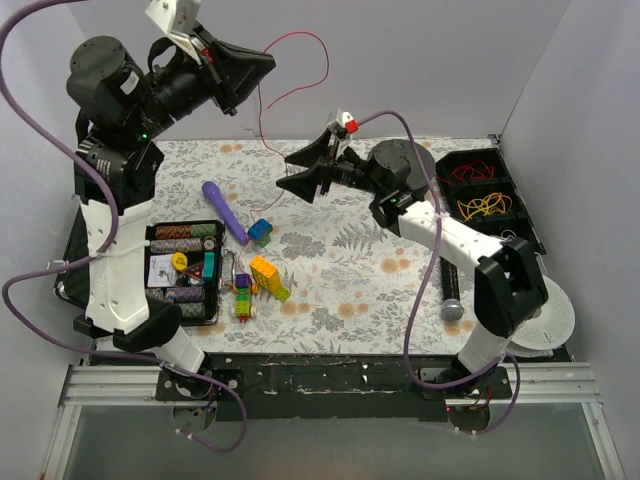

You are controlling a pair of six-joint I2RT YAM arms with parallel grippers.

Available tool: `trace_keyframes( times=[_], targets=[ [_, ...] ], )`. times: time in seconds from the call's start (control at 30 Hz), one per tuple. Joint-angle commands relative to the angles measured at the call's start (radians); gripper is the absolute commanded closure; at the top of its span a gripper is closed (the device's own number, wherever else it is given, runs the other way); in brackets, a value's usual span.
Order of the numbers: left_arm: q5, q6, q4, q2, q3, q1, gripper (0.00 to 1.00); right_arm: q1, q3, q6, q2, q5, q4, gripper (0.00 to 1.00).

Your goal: Wrap the cables

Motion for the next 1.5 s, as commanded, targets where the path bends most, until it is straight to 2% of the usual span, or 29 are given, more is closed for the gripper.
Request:
trace_keyframes(
  times=[0.0,0.03,0.07,0.13,0.17,0.2,0.3,0.4,0.5,0.6,0.67,0.8,0.9,0.97,1.0,1.1,1.17,1.23,1.27,1.3,1.33,1.4,1.43,1.47],
  targets=[
    [-0.100,0.009,-0.005,-0.001,0.072,0.001,1.00,0.011,0.100,0.214,0.086,-0.013,0.295,0.24],
    [-0.106,0.014,-0.005,-0.003,0.072,0.001,1.00,0.016,0.119,0.217,0.103,0.002,0.296,0.27],
    [-0.112,0.014,-0.005,-0.003,0.072,0.001,1.00,0.018,0.134,0.215,0.121,0.008,0.283,0.40],
    [-0.135,0.016,-0.005,-0.006,0.070,0.001,1.00,0.014,0.140,0.212,0.131,0.046,0.248,0.79],
    [-0.166,0.019,-0.005,-0.010,0.070,0.001,1.00,0.005,0.127,0.194,0.112,0.072,0.218,0.95],
    [-0.200,0.025,-0.008,-0.015,0.075,0.001,1.00,-0.013,0.101,0.171,0.085,0.120,0.182,0.99],
    [-0.264,0.063,-0.025,-0.024,0.093,0.001,1.00,-0.096,0.048,0.090,-0.041,0.273,0.031,0.99],
    [-0.173,0.085,-0.045,-0.032,0.045,0.001,1.00,-0.150,0.068,-0.097,-0.170,0.382,-0.158,0.99],
    [-0.059,0.065,-0.043,-0.040,-0.054,0.001,1.00,-0.150,0.076,-0.324,-0.295,0.425,-0.301,0.99],
    [-0.034,0.055,-0.022,-0.030,-0.114,0.001,1.00,-0.150,0.067,-0.455,-0.417,0.497,-0.411,0.99],
    [-0.018,0.060,-0.013,-0.014,-0.117,0.001,1.00,-0.150,0.065,-0.513,-0.492,0.490,-0.462,0.99],
    [0.010,0.022,0.016,-0.012,-0.170,0.001,1.00,-0.150,-0.017,-0.541,-0.589,0.418,-0.580,0.99],
    [0.010,0.012,0.033,-0.012,-0.203,-0.001,1.00,-0.150,-0.076,-0.504,-0.655,0.485,-0.588,0.99],
    [0.004,0.012,0.041,-0.007,-0.200,0.001,1.00,-0.151,-0.017,-0.524,-0.663,0.514,-0.608,0.99],
    [0.004,0.016,0.045,-0.003,-0.189,0.001,1.00,-0.151,0.070,-0.536,-0.646,0.511,-0.638,0.99],
    [0.004,0.022,0.047,-0.003,-0.184,0.001,1.00,-0.151,0.194,-0.575,-0.601,0.397,-0.703,0.99],
    [-0.004,0.023,0.047,-0.016,-0.224,0.001,1.00,-0.150,0.197,-0.576,-0.587,0.344,-0.744,0.99],
    [-0.007,0.023,0.055,-0.039,-0.285,0.001,1.00,-0.151,0.131,-0.572,-0.590,0.305,-0.804,0.99],
    [-0.008,0.028,0.059,-0.050,-0.320,0.001,1.00,-0.150,0.070,-0.572,-0.600,0.274,-0.839,0.98],
    [-0.005,0.034,0.064,-0.062,-0.354,0.001,1.00,-0.150,0.004,-0.573,-0.612,0.234,-0.875,0.83],
    [-0.002,0.040,0.067,-0.069,-0.391,0.001,1.00,-0.150,-0.075,-0.588,-0.629,0.162,-0.908,0.57],
    [0.013,0.066,0.069,-0.079,-0.448,0.001,1.00,-0.150,-0.203,-0.608,-0.664,0.006,-0.988,0.20],
    [0.022,0.080,0.069,-0.079,-0.475,0.001,1.00,-0.150,-0.247,-0.601,-0.678,-0.049,-0.996,0.15],
    [0.044,0.097,0.067,-0.079,-0.500,0.001,1.00,-0.151,-0.272,-0.599,-0.698,-0.082,-0.993,0.14]
  ],
)
